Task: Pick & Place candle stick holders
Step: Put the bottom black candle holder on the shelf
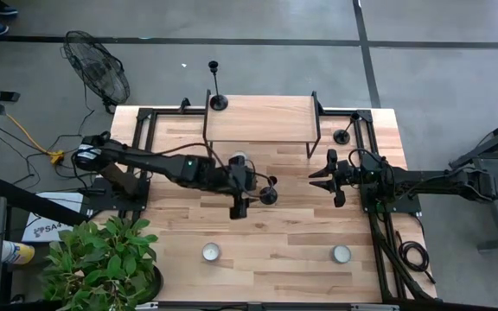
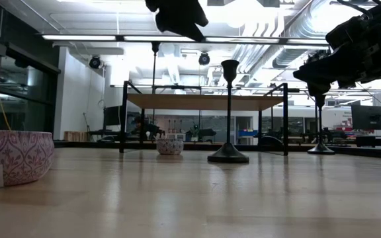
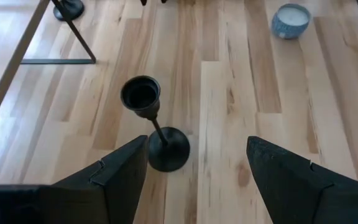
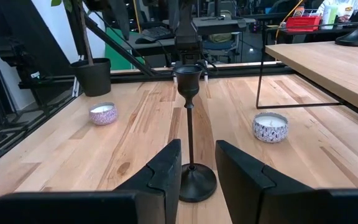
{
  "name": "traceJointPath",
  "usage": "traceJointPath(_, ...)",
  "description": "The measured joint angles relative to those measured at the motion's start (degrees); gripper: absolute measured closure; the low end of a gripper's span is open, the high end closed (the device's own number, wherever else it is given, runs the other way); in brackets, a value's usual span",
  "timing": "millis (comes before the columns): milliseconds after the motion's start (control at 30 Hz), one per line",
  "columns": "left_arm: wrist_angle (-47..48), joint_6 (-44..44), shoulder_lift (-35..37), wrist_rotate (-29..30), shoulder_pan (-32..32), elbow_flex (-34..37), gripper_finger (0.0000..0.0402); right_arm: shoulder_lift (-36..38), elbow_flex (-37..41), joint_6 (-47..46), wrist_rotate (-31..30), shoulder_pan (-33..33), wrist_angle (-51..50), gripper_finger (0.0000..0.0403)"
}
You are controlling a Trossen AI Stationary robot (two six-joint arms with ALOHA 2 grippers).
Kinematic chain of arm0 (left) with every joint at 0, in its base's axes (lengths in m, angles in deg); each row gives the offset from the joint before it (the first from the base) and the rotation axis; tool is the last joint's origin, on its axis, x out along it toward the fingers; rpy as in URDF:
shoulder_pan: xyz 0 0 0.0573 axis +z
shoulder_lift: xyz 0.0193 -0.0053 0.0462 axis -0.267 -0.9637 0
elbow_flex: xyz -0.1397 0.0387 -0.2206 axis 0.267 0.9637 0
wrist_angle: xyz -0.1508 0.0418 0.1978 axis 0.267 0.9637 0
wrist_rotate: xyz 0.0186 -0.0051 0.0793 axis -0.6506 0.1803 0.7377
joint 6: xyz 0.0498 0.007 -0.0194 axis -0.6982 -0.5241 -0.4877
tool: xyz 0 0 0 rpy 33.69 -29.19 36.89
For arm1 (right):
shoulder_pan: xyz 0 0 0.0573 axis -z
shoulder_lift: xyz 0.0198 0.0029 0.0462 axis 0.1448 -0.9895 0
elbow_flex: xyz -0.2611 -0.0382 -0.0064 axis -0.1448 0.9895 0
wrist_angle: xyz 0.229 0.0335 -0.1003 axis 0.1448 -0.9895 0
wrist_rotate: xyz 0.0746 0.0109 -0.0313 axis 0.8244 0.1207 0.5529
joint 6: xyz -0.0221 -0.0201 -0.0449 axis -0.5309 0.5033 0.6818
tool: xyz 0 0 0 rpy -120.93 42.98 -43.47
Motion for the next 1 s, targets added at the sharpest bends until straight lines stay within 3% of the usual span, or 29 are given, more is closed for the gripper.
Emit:
traceJointPath(200, -0.5, 0.61, 0.0, 2.94, 0.13, 0.0, 0.0133, 0.0, -0.02, 0.0, 0.0, 0.0, -0.02, 0.0307)
traceJointPath(400, -3.61, 10.06, -0.33, 14.8, -0.56, 0.0, 0.0133, 0.0, -0.02, 0.0, 0.0, 0.0, -0.02, 0.0307)
traceJointPath(700, -4.71, 22.53, -0.37, 38.81, -6.45, 0.0, 0.0133, 0.0, -0.01, 0.0, 0.0, 0.0, -0.01, 0.0307)
traceJointPath(1000, -10.17, 36.63, -7.75, 47.69, -11.99, 1.61, 0.0133, 0.02, -0.02, 0.0, 0.02, 0.0, -0.33, 0.0307)
